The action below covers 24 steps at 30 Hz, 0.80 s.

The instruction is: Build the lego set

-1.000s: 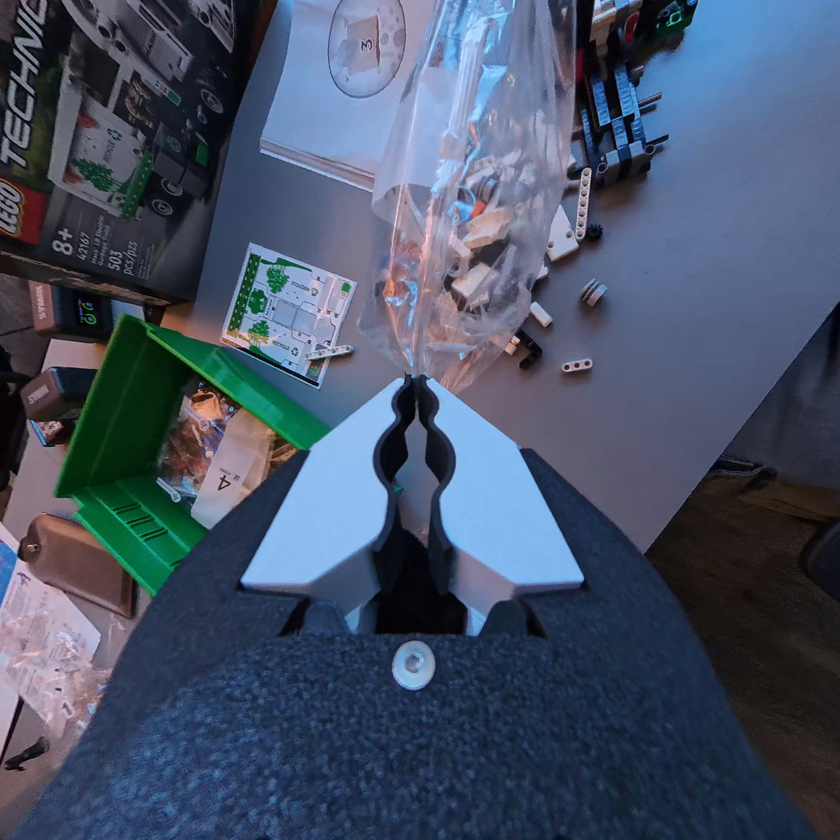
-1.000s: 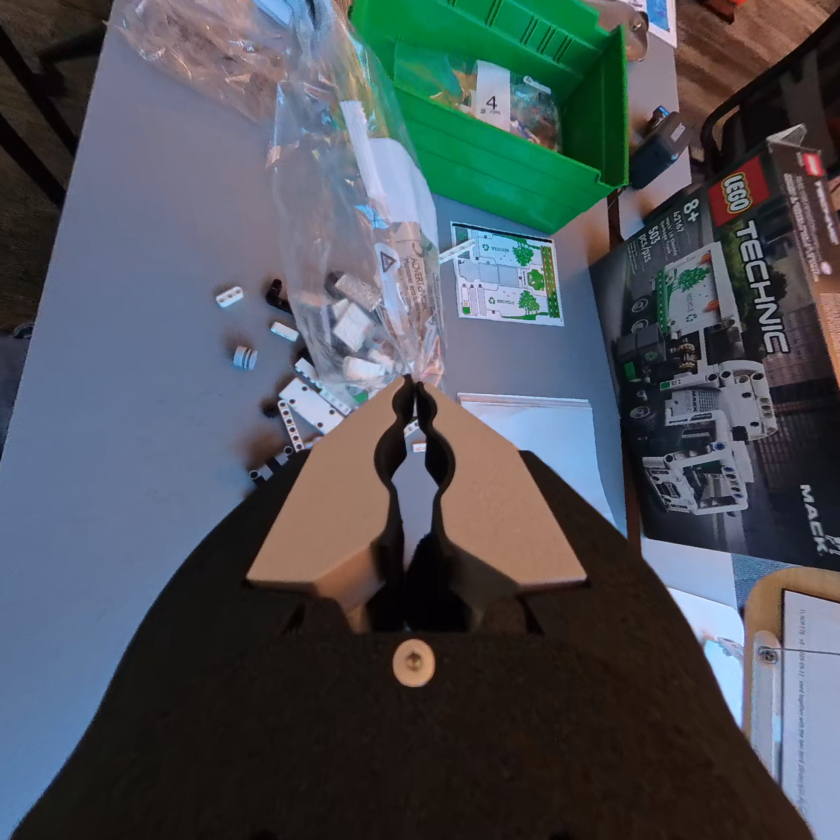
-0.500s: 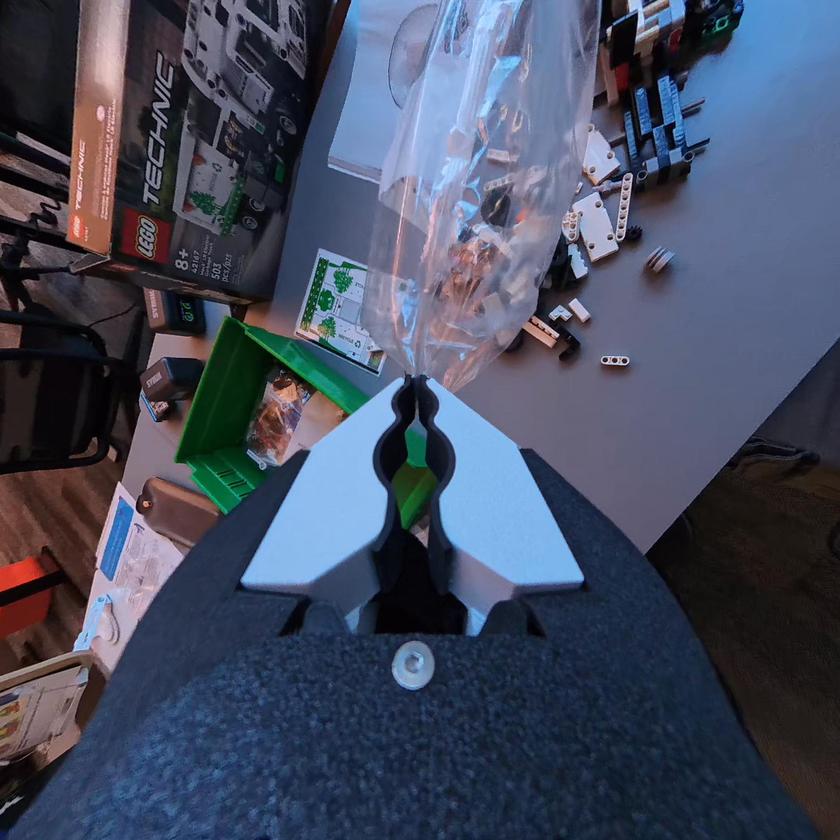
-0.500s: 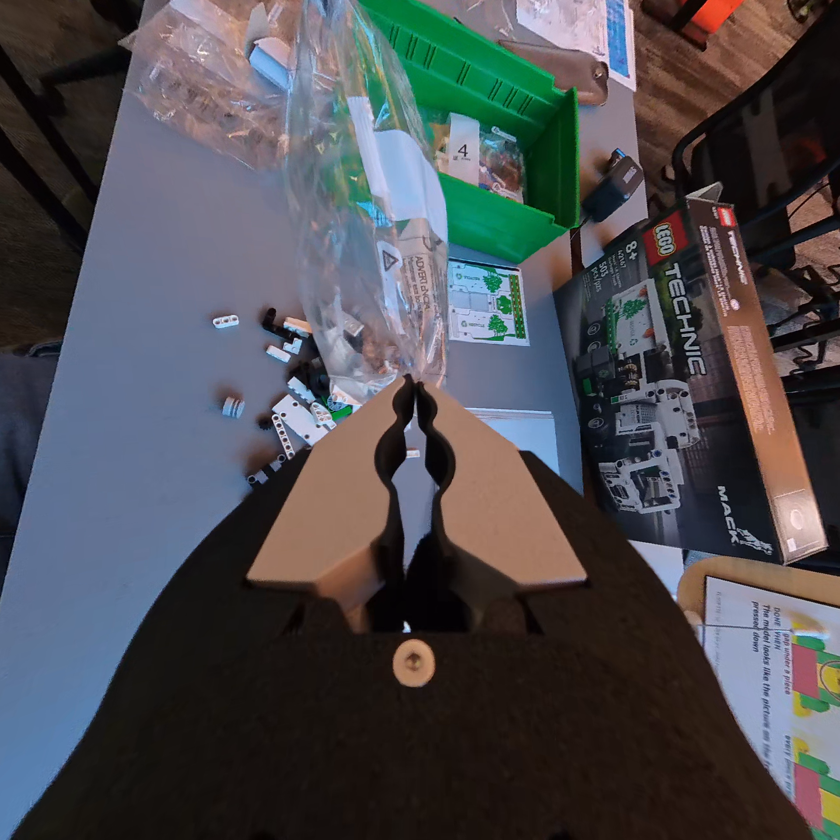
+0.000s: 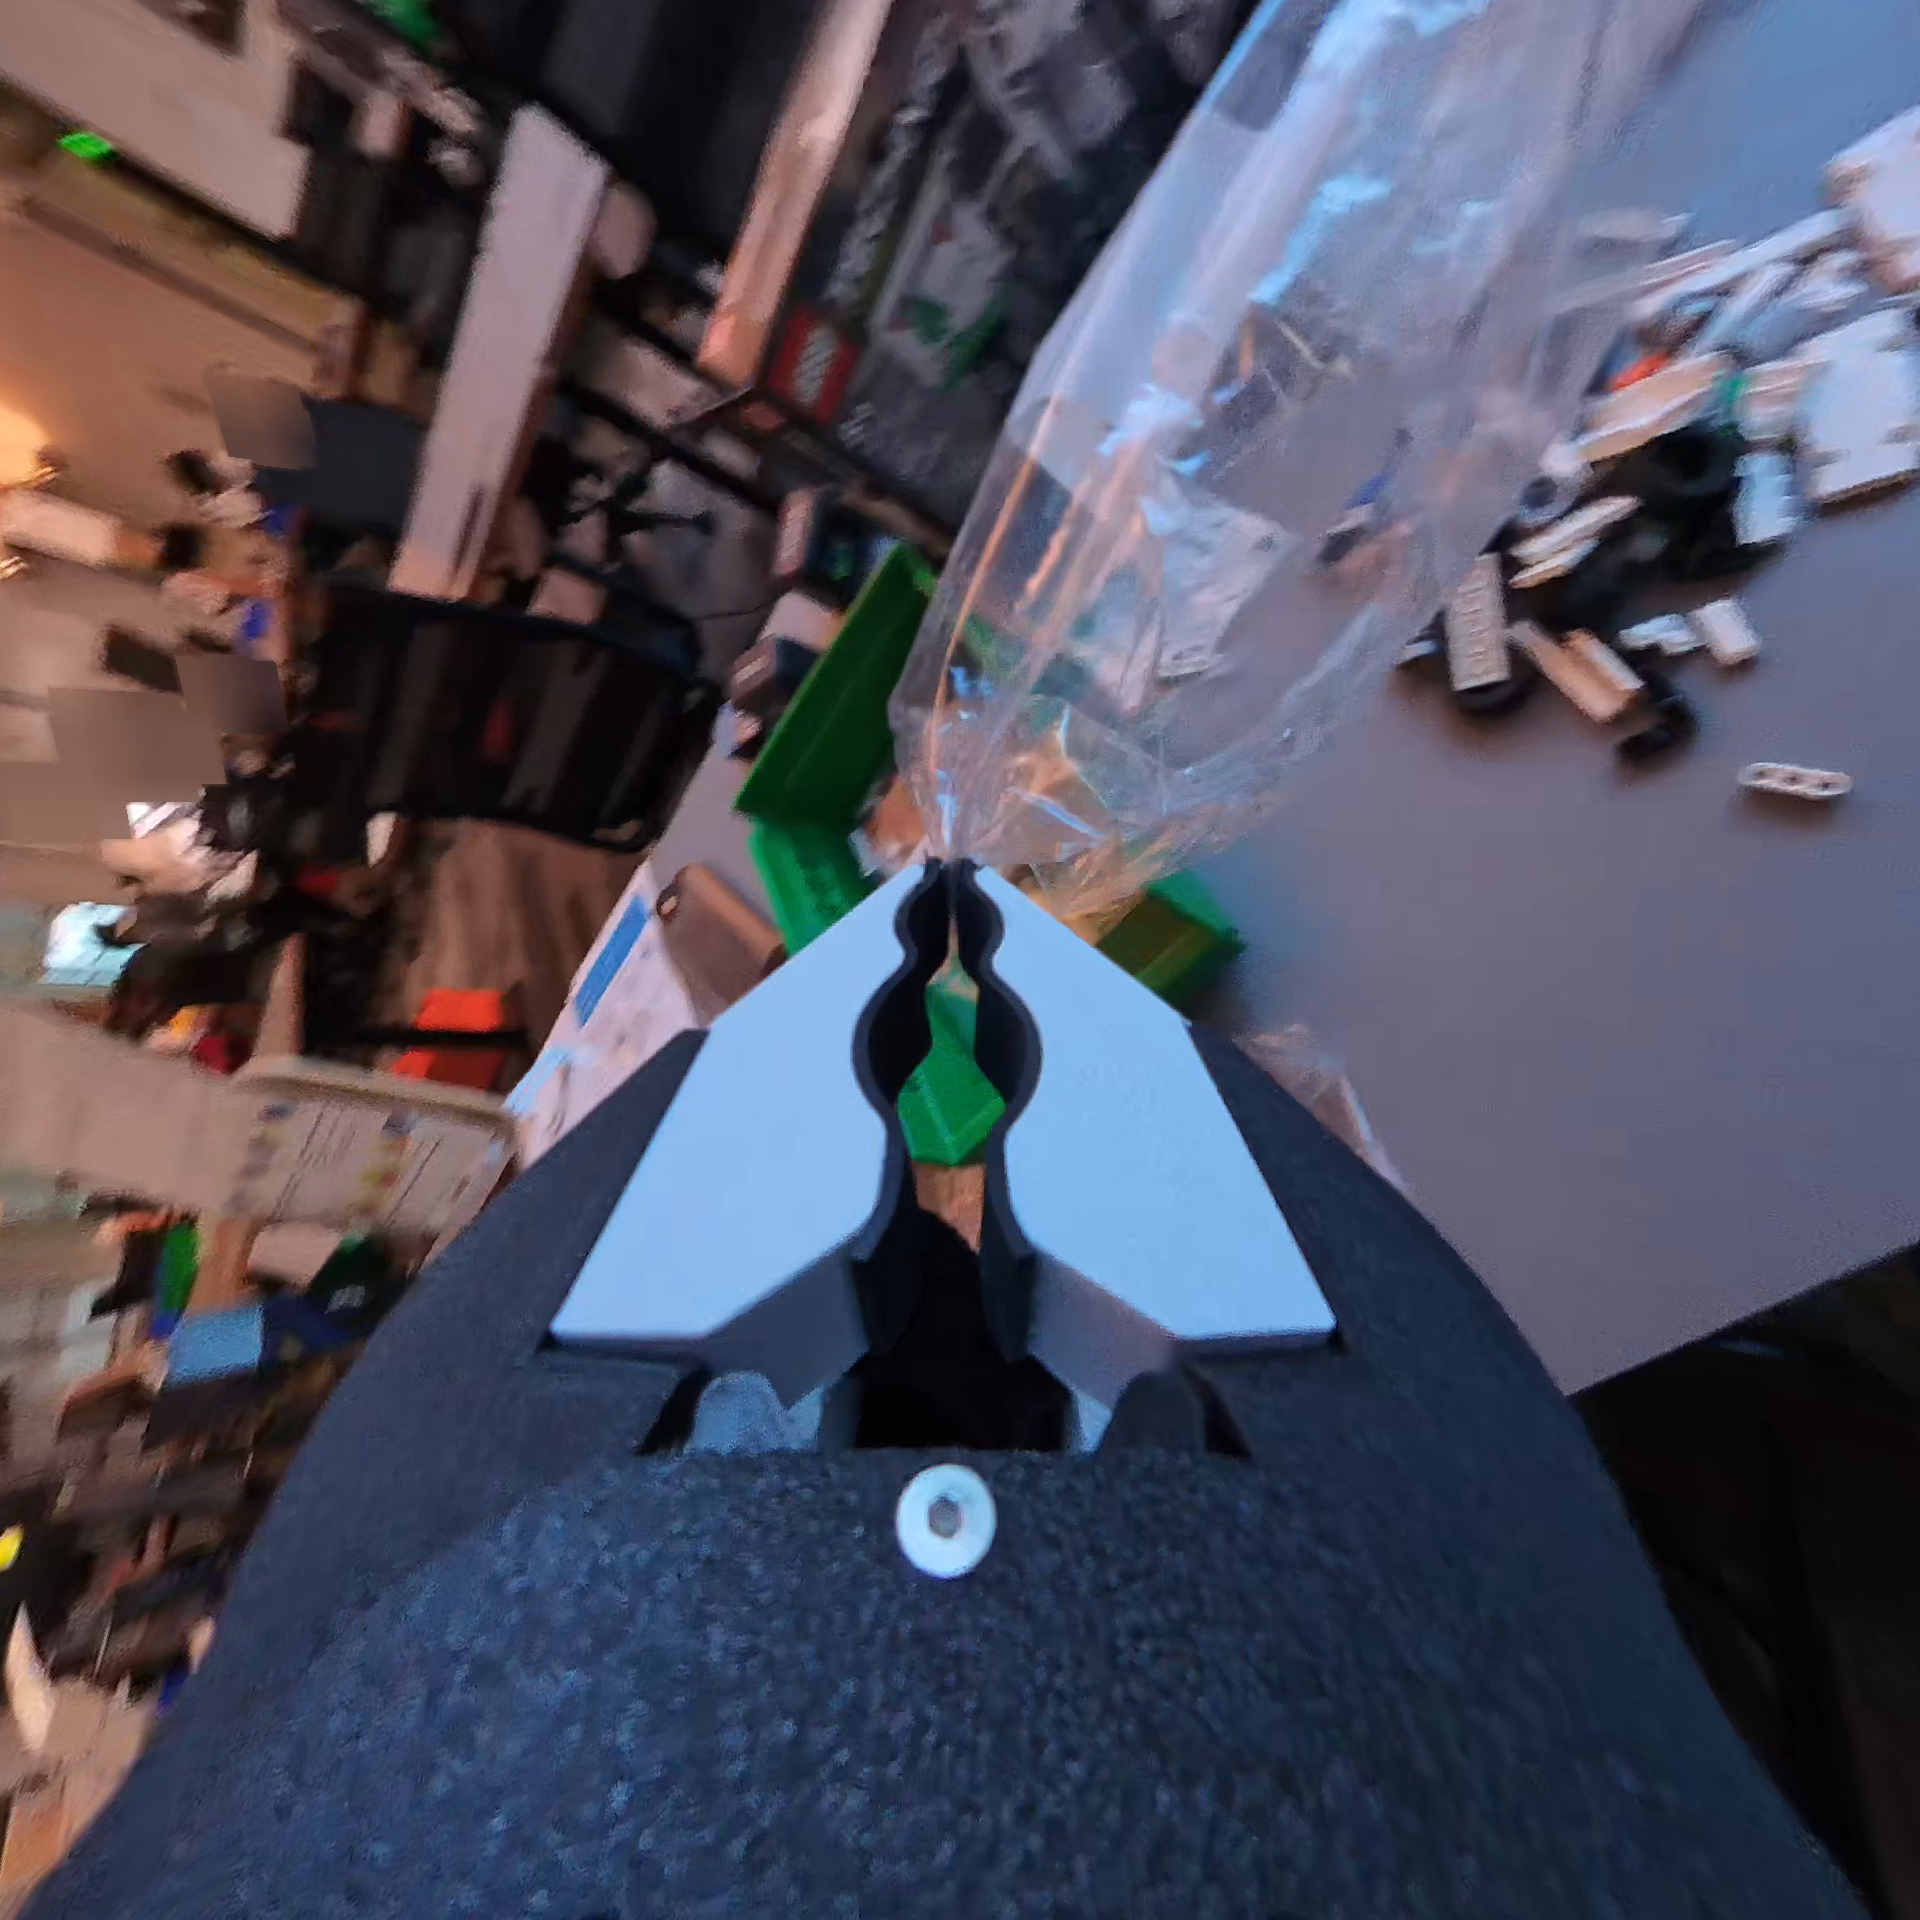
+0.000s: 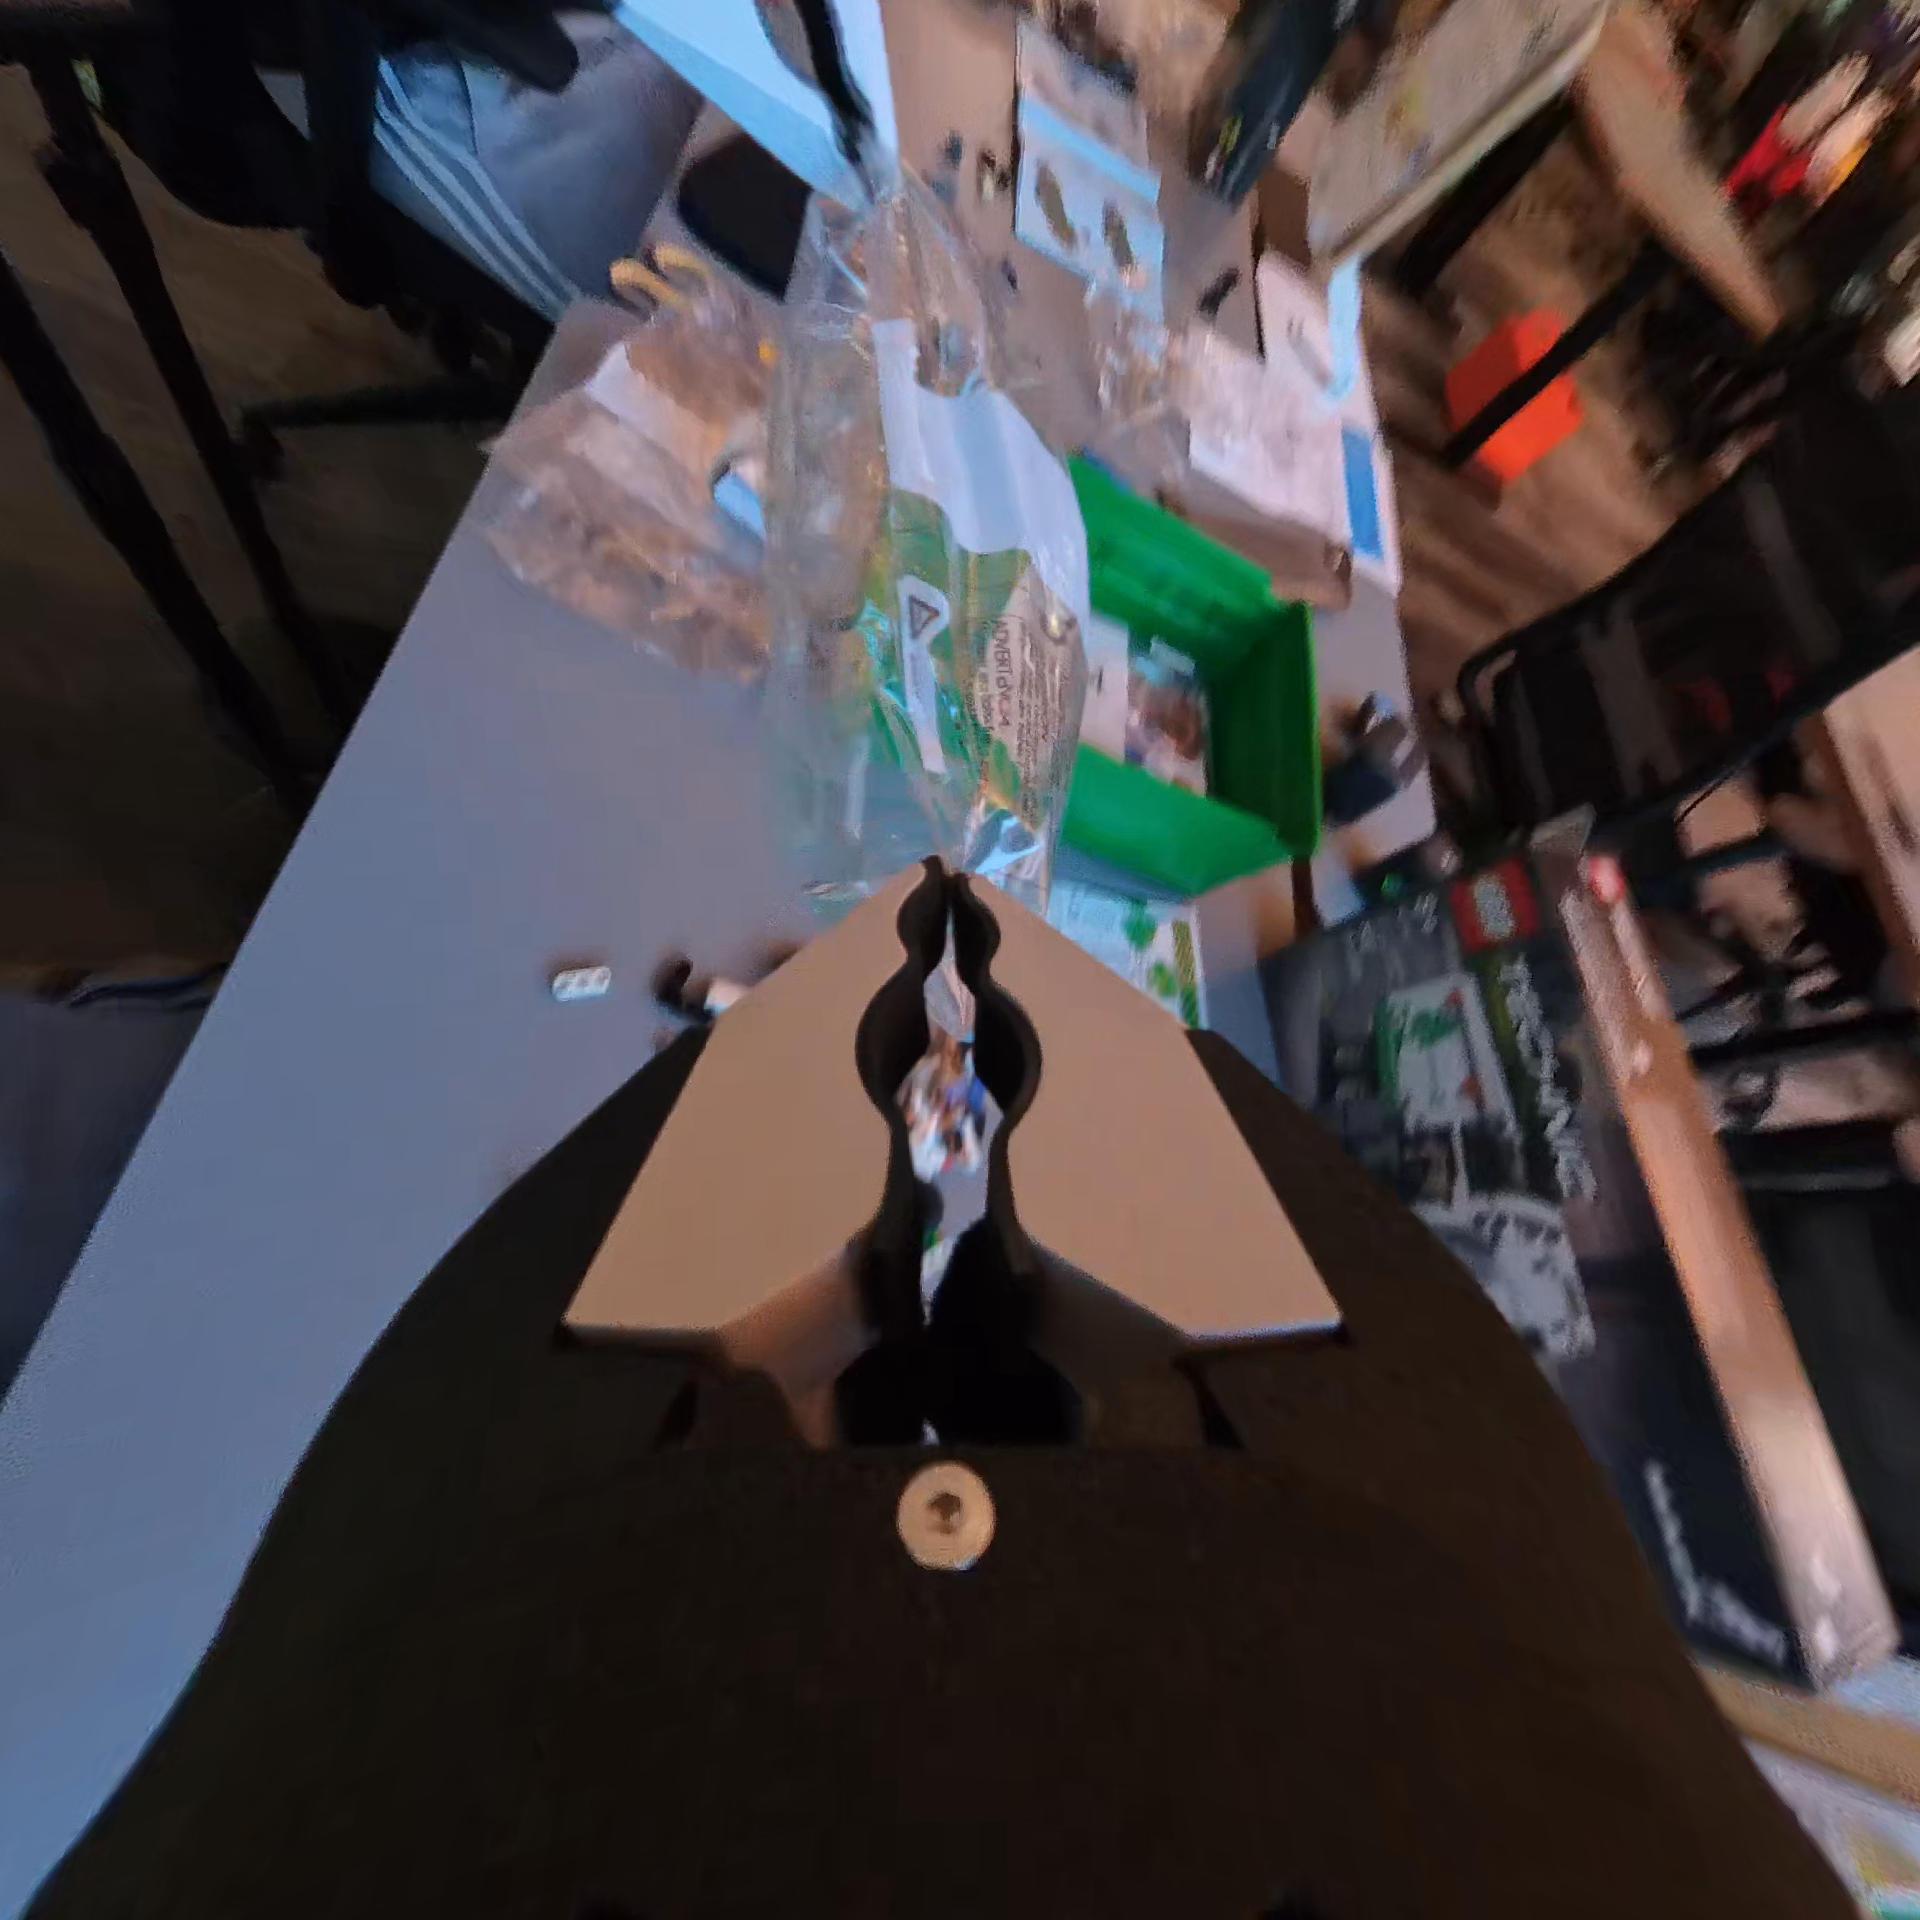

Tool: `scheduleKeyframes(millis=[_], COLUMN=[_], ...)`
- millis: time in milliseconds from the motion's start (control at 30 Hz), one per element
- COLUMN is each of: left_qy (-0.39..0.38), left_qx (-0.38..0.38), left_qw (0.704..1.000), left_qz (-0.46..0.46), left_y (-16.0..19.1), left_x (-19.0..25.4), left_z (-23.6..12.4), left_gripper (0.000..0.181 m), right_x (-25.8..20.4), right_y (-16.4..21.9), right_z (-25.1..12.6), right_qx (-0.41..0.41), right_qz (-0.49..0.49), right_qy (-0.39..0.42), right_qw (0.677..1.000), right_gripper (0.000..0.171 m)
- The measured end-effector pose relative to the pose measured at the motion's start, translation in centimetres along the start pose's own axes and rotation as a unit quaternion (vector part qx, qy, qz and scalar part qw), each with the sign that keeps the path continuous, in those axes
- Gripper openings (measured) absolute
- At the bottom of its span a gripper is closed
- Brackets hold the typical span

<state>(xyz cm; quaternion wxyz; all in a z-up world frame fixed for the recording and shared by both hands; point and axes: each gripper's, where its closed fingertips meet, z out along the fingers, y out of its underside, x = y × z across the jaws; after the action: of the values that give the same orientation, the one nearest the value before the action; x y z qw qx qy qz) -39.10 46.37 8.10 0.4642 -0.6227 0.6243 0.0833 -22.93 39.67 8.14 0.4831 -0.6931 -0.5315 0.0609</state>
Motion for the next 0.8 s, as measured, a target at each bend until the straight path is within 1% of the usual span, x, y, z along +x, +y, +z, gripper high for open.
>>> scheduleKeyframes(millis=[33, 67, 133, 167, 233, 300, 367, 433, 533, 600, 633, 700, 733, 800], left_qy=[-0.032, -0.065, -0.129, -0.161, -0.243, -0.307, -0.349, -0.361, -0.342, -0.323, -0.314, -0.288, -0.271, -0.247], left_qx=[-0.003, -0.003, 0.005, 0.004, 0.008, -0.003, -0.040, -0.077, -0.111, -0.122, -0.121, -0.112, -0.117, -0.141], left_qw=[0.999, 0.997, 0.988, 0.980, 0.955, 0.927, 0.908, 0.903, 0.900, 0.894, 0.892, 0.893, 0.893, 0.885], left_qz=[-0.015, -0.035, -0.088, -0.115, -0.169, -0.215, -0.228, -0.221, -0.245, -0.287, -0.303, -0.327, -0.340, -0.368], left_y=[1.1, 2.3, 4.7, 6.2, 9.5, 13.6, 18.3, 22.8, 28.7, 31.6, 32.4, 33.5, 34.1, 35.6], left_x=[-0.8, -1.6, -3.1, -3.7, -5.2, -5.7, -5.2, -4.0, -2.0, -0.9, -0.5, 0.4, 1.2, 2.8], left_z=[-0.9, -1.8, -3.3, -3.8, -4.8, -4.9, -3.8, -1.7, 2.0, 3.9, 4.5, 5.3, 5.5, 4.9], left_gripper=[0.000, 0.000, 0.000, 0.000, 0.000, 0.000, 0.000, 0.001, 0.001, 0.004, 0.005, 0.017, 0.023, 0.032], right_x=[-0.6, -0.9, -1.1, -1.6, -3.2, -5.1, -7.0, -8.8, -11.5, -13.8, -15.2, -17.0, -17.6, -18.6], right_y=[-1.2, -2.3, -4.6, -5.6, -7.7, -9.1, -9.5, -8.8, -6.9, -6.0, -5.5, -3.4, -3.0, -2.5], right_z=[0.9, 2.0, 4.2, 5.5, 8.5, 12.0, 15.8, 19.7, 25.3, 28.4, 29.6, 31.7, 32.3, 33.1], right_qx=[0.014, 0.026, 0.048, 0.054, 0.069, 0.072, 0.062, 0.027, -0.035, -0.057, -0.068, -0.120, -0.126, -0.125], right_qz=[-0.022, -0.045, -0.108, -0.150, -0.215, -0.252, -0.284, -0.330, -0.394, -0.435, -0.448, -0.443, -0.442, -0.411], right_qy=[0.010, 0.032, 0.103, 0.132, 0.175, 0.199, 0.212, 0.222, 0.232, 0.229, 0.214, 0.175, 0.167, 0.139], right_qw=[1.000, 0.998, 0.988, 0.978, 0.958, 0.944, 0.933, 0.917, 0.889, 0.869, 0.865, 0.871, 0.873, 0.892], right_gripper=[0.000, 0.000, 0.000, 0.000, 0.000, 0.000, 0.000, 0.000, 0.000, 0.000, 0.000, 0.000, 0.000, 0.000])
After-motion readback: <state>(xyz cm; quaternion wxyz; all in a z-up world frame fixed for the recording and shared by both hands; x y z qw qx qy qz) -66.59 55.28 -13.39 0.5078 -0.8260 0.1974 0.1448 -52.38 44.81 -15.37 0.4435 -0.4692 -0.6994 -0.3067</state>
